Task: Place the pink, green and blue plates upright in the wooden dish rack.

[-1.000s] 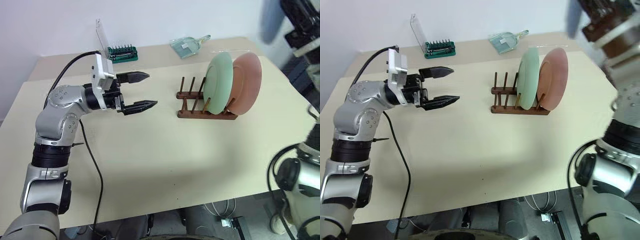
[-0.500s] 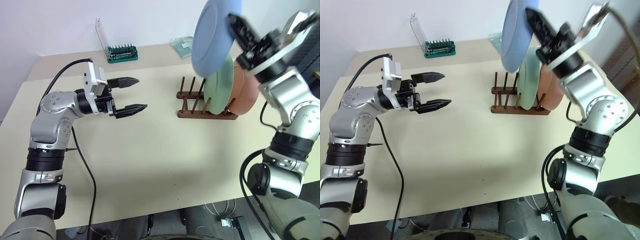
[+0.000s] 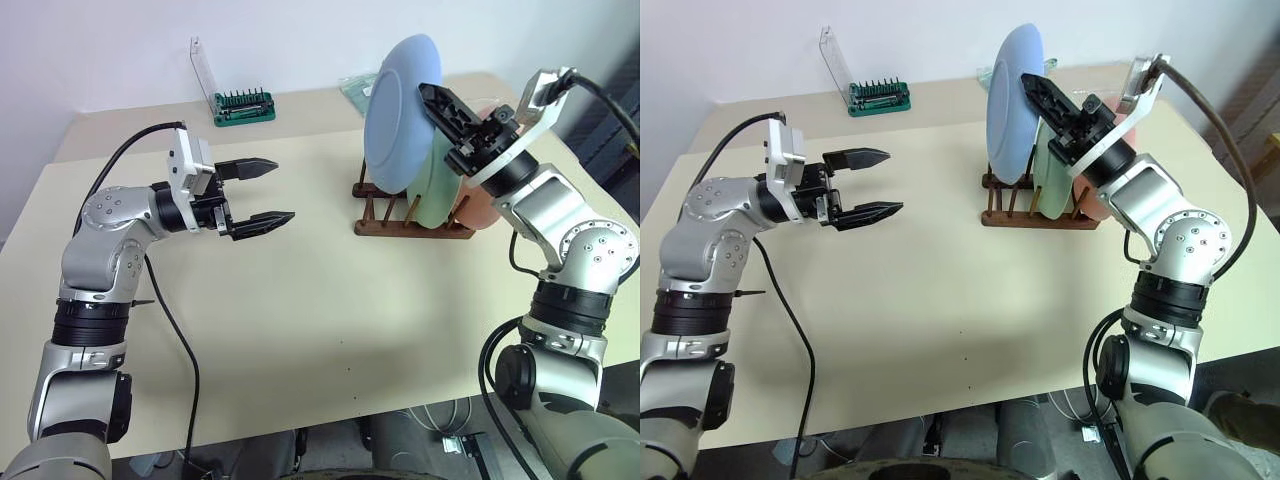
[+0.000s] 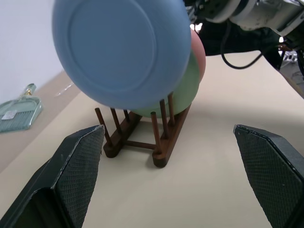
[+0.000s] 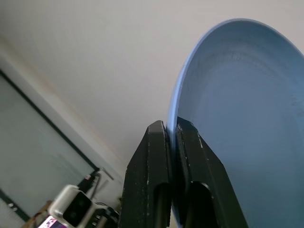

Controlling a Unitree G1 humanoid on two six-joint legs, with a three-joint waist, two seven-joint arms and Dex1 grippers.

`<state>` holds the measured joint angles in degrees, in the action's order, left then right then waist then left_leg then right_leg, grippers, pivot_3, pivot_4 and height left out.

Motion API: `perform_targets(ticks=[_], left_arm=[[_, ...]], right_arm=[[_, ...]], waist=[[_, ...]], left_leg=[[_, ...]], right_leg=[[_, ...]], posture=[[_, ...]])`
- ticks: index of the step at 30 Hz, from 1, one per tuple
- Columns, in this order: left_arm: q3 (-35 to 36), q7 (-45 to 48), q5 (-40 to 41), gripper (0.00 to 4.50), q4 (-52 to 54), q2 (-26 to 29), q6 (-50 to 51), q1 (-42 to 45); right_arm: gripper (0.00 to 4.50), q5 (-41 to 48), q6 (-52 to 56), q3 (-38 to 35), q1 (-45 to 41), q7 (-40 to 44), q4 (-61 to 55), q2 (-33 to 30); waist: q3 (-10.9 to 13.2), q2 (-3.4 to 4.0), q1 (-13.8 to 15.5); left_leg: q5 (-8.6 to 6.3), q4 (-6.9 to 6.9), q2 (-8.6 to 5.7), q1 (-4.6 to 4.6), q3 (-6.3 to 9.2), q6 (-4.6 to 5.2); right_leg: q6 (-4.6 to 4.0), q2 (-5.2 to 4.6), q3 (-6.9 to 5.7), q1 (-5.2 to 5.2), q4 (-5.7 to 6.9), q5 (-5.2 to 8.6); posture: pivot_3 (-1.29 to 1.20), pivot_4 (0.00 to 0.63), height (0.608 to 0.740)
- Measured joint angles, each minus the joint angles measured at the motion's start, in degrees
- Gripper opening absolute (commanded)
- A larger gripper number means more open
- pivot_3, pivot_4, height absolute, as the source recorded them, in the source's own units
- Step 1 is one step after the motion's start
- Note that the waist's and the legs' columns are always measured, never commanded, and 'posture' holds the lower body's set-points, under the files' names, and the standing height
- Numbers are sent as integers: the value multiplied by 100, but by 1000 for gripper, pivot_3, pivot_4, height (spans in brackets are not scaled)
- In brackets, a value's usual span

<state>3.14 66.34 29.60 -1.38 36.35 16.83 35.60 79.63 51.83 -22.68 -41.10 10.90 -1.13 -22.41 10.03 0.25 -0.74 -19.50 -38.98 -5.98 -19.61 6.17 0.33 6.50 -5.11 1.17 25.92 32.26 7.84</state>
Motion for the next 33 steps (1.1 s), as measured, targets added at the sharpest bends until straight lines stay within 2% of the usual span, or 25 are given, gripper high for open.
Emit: perform_targets(ticks=[10,14,18,22,24,28,33], left_arm=[[-2,0,-21,4500,64,0,11,1],[-3,-5,-23,4500,157,0,13,0],[-4,-21,-26,4500,172,1,22,0],[-4,-25,-26,4500,209,1,27,-1],[-4,-25,-28,4500,209,1,28,-2],[-5,-25,-32,4500,209,0,28,-2],[-12,-25,-34,4500,209,-28,26,-1]], right_arm=[[24,-188,-138,51,105,-9,-126,4],[24,-493,-188,262,363,245,-216,-21],[1401,-749,-305,329,430,432,-242,-24],[3523,-746,-351,294,352,432,-222,-32],[4401,-749,-374,294,314,437,-222,-46],[4461,-987,-617,306,269,603,-352,-87],[4461,-1398,-1467,156,80,1000,-727,-103]], waist=[[0,0,1],[0,0,-1],[0,0,-2],[0,0,-1],[0,0,-1],[0,0,2],[0,0,3]], left_leg=[[0,0,0,0,1,0],[0,0,0,0,0,0],[1,0,0,0,0,-1],[0,0,0,0,0,-1],[0,0,0,0,0,0],[0,0,0,0,0,-1],[1,0,0,0,0,-1]], right_leg=[[0,0,0,0,0,0],[0,0,0,-1,-1,0],[0,1,0,0,0,0],[0,1,0,0,-1,0],[0,1,0,0,-1,0],[0,1,0,0,-1,0],[1,2,-1,0,-1,0]], posture=[[0,150,740],[0,150,740],[0,150,740],[0,150,740],[0,150,740],[0,150,740],[0,150,740]])
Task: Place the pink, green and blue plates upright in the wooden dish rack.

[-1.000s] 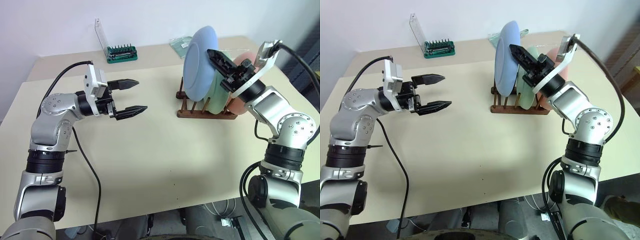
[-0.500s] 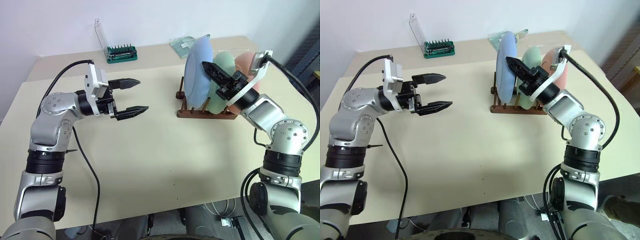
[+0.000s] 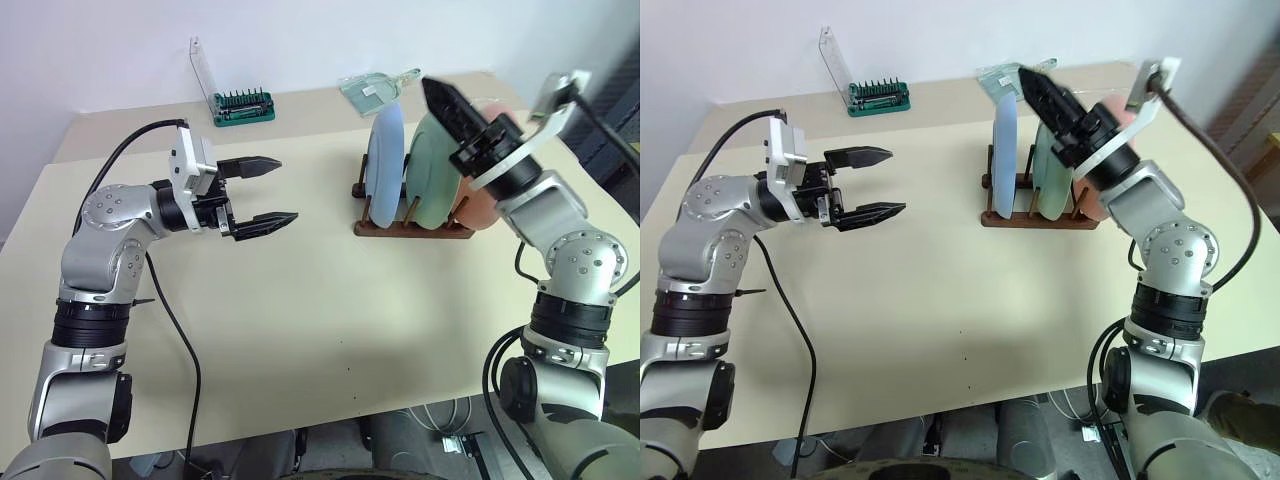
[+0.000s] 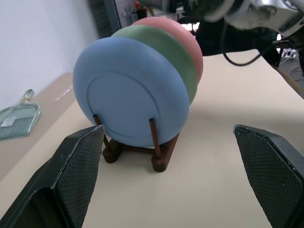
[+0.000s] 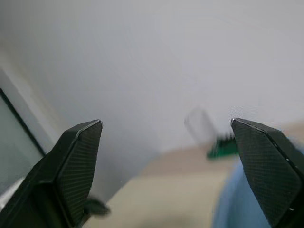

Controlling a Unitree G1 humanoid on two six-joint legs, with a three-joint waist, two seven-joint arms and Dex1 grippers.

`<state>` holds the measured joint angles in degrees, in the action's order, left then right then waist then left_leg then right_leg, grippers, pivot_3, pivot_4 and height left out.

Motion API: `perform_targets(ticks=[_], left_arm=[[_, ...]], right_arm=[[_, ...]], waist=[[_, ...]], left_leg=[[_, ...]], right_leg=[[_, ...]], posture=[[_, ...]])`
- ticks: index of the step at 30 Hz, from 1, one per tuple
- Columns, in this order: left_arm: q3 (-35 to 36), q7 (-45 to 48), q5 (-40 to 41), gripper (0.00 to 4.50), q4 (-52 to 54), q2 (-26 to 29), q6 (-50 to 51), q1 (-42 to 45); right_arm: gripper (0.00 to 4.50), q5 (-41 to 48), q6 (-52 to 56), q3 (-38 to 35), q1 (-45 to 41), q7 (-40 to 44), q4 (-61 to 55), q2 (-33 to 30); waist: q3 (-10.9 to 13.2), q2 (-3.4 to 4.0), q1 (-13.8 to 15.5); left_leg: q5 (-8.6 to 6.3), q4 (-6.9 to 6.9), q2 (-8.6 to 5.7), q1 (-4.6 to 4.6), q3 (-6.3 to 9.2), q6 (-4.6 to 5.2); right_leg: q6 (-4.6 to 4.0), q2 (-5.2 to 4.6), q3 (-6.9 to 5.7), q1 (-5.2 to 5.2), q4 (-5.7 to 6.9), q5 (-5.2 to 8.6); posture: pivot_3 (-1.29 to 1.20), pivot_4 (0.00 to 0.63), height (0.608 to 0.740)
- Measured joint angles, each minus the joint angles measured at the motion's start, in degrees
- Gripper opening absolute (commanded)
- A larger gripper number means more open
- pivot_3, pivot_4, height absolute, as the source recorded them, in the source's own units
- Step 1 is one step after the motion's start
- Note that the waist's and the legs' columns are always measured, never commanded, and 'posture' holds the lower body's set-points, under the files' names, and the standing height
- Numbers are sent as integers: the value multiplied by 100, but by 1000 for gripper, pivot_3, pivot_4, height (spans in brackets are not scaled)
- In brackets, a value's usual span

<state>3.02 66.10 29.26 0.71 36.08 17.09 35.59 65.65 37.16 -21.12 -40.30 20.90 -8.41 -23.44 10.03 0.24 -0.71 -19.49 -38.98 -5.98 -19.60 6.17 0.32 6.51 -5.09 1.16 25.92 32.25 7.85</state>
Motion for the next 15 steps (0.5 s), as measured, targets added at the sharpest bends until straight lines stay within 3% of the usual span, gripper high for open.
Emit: perform_targets(ticks=[5,10,13,15], left_arm=[[-23,-13,-28,4500,-3,-60,-33,13],[-85,-24,-186,4500,-28,-136,-261,-17],[-151,138,-115,4500,-27,-248,-295,-162],[-180,298,-74,4500,-21,-227,-230,-386]], right_arm=[[4461,-244,-407,-79,147,840,-421,-537],[4461,-435,-248,-344,1780,2600,-991,-2142],[4461,-882,-419,-570,2940,3563,-1240,-2674],[4461,-1157,-741,-658,3409,4040,-1376,-2689]], waist=[[0,0,18],[1,-4,100],[1,-4,120],[2,-4,78]], left_leg=[[0,0,0,0,2,0],[-5,-2,0,6,1,8],[-13,-4,5,20,-6,22],[-14,-5,11,24,-14,25]], right_leg=[[0,0,-2,-3,-2,1],[2,-1,-7,-21,-15,2],[3,0,-5,-35,-16,2],[4,5,-2,-37,-17,3]], posture=[[0,150,740],[0,150,740],[0,150,740],[0,150,740]])
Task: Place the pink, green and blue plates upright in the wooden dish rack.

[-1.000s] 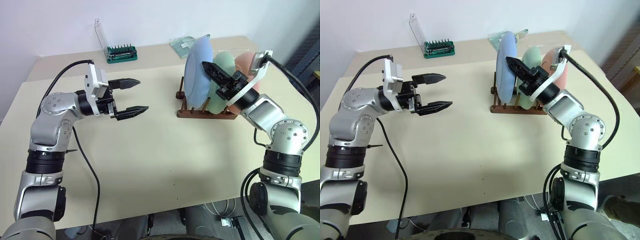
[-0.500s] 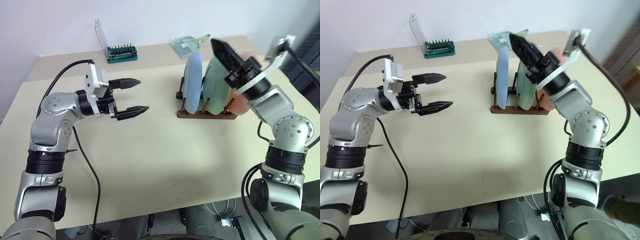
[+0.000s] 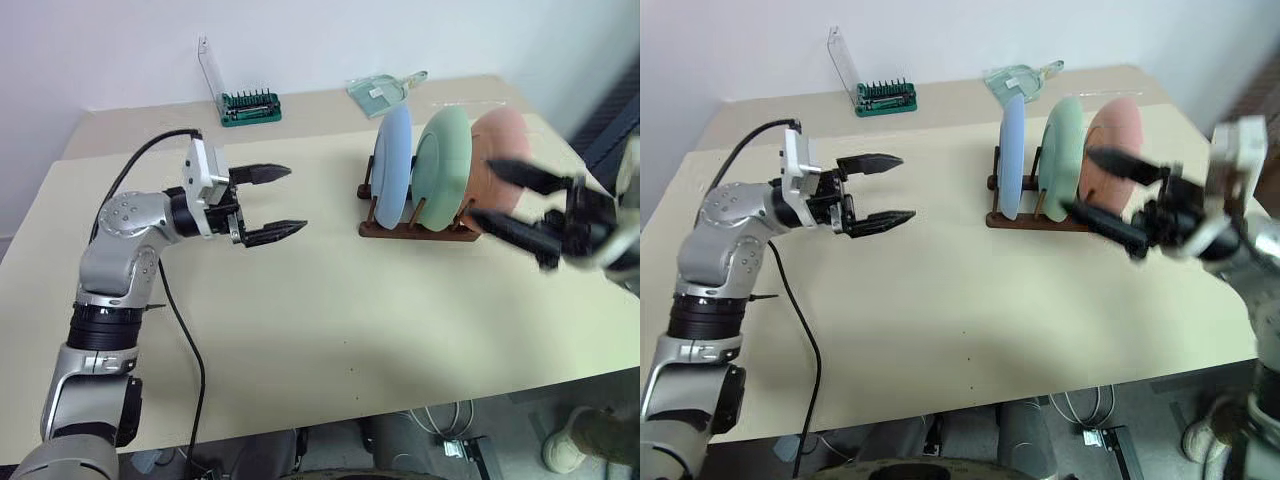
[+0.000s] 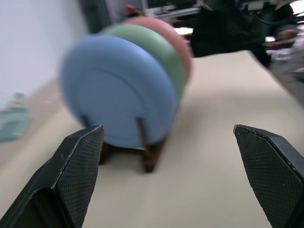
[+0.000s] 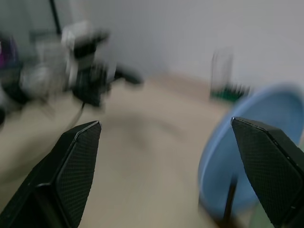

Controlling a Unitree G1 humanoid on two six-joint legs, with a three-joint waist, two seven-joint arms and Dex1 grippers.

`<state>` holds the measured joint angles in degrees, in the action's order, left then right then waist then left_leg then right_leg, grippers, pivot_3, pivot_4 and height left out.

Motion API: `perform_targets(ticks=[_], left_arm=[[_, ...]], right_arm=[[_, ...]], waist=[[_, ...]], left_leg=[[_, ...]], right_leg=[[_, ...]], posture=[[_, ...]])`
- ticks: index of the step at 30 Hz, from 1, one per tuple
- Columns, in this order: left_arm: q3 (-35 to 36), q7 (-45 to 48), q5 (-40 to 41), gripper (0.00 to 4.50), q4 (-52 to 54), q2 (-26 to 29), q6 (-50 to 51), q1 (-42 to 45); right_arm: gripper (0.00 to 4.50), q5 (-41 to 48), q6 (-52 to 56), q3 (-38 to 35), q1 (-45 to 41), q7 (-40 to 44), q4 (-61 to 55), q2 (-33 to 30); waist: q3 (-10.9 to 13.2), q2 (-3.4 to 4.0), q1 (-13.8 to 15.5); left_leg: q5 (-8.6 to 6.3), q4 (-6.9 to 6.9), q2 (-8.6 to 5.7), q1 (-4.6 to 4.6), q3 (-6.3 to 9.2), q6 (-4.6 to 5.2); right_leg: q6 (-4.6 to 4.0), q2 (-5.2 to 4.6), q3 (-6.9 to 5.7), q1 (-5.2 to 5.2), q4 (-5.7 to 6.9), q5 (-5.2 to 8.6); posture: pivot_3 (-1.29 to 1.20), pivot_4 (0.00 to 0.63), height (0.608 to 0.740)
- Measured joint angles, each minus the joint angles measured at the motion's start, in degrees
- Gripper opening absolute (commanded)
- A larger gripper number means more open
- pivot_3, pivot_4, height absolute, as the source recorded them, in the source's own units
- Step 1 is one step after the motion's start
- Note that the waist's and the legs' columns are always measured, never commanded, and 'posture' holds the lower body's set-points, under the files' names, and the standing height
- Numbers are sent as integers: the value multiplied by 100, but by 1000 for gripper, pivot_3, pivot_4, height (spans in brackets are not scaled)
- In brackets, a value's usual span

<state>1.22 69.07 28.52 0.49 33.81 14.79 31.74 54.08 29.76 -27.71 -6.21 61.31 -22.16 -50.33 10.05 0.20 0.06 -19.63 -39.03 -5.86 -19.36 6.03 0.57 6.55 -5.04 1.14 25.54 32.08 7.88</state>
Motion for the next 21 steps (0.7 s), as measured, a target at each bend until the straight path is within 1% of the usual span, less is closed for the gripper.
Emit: perform_targets(ticks=[3,8,11,17,21], left_arm=[[-50,147,90,4500,80,-4,96,-189],[-113,207,33,4500,49,-43,-51,-227],[-225,114,-117,4500,50,-110,-148,-274],[-283,-122,-368,4500,94,-181,-268,-438],[-272,-198,-442,4500,228,-40,-308,-529]], right_arm=[[4461,-256,-280,-73,367,520,-6,-80],[4461,-634,-690,-80,557,837,7,-75],[4461,-683,-769,-85,553,929,34,-90],[4461,-596,-586,-91,449,1069,170,-388],[4461,-576,-515,87,38,1105,361,-415]], waist=[[2,-3,-2],[2,-3,63],[2,-4,78],[3,-6,73],[4,-6,58]], left_leg=[[1,-9,2,1,1,-1],[1,-10,2,0,2,-1],[1,-10,0,0,4,-1],[0,-10,1,0,6,-1],[0,-9,2,0,6,-1]], right_leg=[[0,1,-1,-5,2,0],[-1,0,-1,-5,0,0],[-1,-2,-1,-6,-1,-1],[-2,-2,-2,-5,-1,0],[-2,-1,-3,-5,-1,0]], posture=[[0,150,740],[0,150,740],[0,150,740],[0,150,740],[0,150,740]])
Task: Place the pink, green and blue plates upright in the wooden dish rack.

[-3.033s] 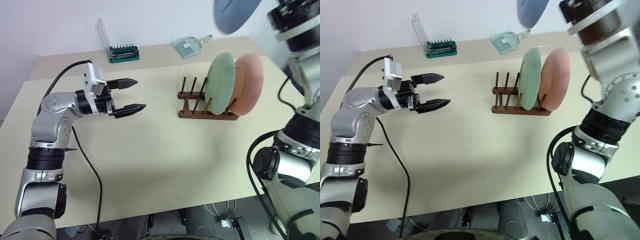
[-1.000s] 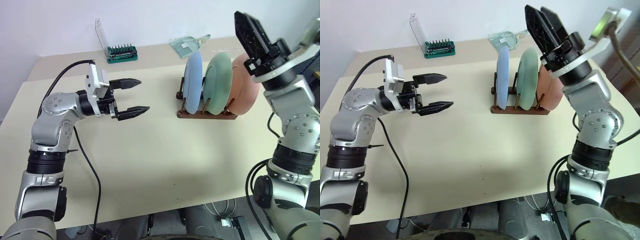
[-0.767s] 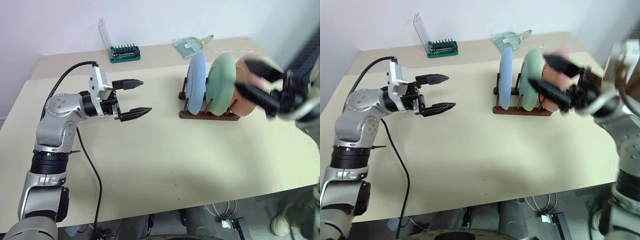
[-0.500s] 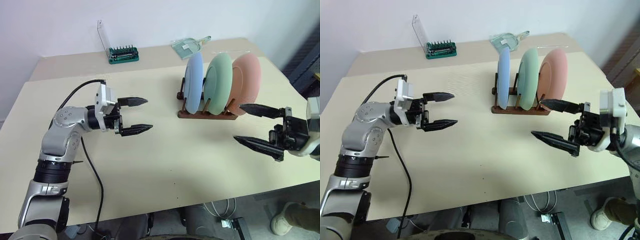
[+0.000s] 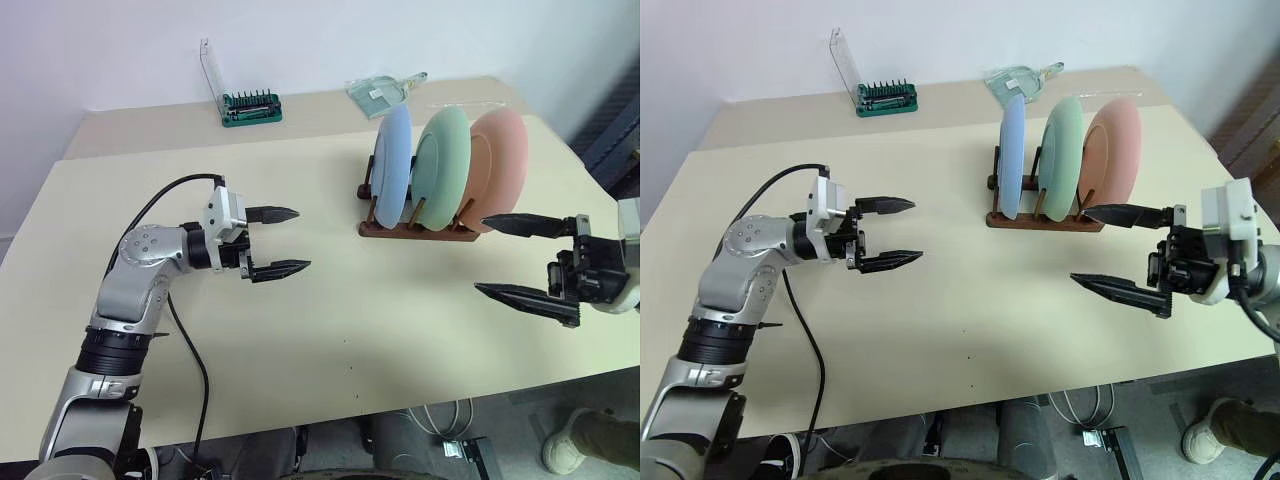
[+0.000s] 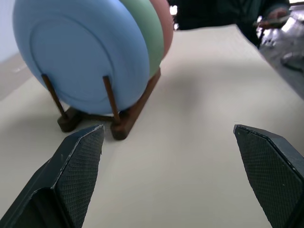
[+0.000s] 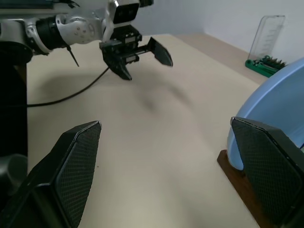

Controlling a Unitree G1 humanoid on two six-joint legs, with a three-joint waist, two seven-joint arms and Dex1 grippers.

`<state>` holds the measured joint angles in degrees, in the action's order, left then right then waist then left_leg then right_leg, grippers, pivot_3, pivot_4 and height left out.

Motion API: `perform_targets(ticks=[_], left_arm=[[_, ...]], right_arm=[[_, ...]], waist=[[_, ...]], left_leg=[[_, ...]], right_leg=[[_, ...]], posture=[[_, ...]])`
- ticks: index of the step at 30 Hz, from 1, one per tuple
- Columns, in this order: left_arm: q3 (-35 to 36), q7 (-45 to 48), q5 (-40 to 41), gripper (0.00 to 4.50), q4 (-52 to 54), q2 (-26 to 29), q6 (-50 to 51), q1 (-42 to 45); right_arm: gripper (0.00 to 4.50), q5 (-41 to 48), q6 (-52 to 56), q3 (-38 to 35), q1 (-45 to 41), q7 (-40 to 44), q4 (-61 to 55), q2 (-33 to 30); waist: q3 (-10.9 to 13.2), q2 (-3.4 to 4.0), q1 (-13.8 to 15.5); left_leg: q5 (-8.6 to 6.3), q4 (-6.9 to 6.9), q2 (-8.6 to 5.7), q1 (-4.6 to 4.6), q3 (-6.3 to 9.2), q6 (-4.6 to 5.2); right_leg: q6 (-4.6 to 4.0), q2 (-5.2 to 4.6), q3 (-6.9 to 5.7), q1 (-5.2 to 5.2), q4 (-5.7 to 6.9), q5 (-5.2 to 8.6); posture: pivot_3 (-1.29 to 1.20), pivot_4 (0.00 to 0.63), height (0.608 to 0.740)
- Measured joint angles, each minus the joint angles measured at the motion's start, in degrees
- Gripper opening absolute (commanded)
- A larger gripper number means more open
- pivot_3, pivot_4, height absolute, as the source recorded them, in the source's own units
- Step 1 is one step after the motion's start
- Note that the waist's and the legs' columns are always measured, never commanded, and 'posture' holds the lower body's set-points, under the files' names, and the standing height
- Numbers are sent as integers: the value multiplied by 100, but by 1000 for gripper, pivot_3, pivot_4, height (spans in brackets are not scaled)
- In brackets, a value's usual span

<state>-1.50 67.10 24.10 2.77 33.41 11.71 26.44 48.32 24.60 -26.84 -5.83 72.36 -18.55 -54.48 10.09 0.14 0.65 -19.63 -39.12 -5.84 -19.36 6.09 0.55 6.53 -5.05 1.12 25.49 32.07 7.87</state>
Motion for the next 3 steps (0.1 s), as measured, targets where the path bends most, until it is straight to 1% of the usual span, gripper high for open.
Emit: perform_targets(ticks=[3], left_arm=[[14,-11,-18,4500,102,101,-72,-130]], right_arm=[[4461,-136,-126,321,-346,-26,154,159]], waist=[[0,0,8]], left_leg=[[0,1,0,-1,1,0]], right_leg=[[0,0,-1,2,0,0]], posture=[[0,150,740]])
